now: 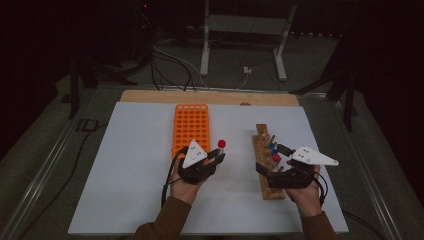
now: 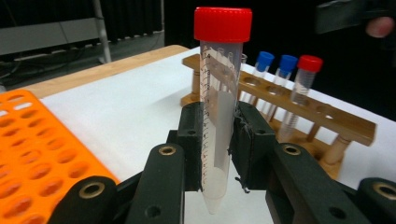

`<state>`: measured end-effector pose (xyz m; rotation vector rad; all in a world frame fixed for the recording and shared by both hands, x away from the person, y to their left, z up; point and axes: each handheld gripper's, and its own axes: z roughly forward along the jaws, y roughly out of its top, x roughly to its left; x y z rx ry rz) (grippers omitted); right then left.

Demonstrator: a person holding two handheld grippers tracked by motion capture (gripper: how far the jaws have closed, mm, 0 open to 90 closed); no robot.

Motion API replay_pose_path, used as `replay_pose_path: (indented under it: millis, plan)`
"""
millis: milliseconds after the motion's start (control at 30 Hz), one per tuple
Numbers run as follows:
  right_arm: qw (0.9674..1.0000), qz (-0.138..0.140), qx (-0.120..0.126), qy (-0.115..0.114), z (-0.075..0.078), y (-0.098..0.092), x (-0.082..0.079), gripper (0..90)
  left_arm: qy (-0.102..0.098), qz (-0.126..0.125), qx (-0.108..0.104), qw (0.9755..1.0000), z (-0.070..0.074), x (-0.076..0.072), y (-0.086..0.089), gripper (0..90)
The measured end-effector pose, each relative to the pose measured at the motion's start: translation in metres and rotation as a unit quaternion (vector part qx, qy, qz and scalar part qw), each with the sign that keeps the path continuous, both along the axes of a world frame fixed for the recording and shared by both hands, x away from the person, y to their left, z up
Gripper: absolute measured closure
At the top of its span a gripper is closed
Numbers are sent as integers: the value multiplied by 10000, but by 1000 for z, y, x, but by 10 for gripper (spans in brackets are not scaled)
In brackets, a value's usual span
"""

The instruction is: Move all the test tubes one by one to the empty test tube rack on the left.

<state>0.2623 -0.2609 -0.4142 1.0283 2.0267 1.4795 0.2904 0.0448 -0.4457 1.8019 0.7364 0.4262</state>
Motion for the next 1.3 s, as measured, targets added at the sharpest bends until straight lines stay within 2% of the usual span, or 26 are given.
replay_pose_path:
  millis: [367,500,733,900,1033,1200,1300]
  plan:
    - [9998,-188,32,-43,-2,-16,-7,2,-106,311,45,9994,-6,23,12,749]
    - [9997,-206,71,-89,-1,-20,-10,2,-146,447,164,9988,-13,32,11,749]
    - [9997,-206,80,-93,-2,-22,-11,3,-244,709,227,9969,-19,44,10,749]
    - [9997,-206,63,-111,-1,-23,-12,2,-184,735,338,9966,-24,45,11,749]
    - [9997,-188,62,-114,-1,-24,-15,3,-54,722,433,9964,-29,44,13,749]
    - [9997,-160,-104,-148,-3,-23,-17,3,85,749,488,9960,-36,44,18,751]
    - [9998,-150,-105,-122,-4,-22,-18,3,159,736,555,9956,-41,43,20,751]
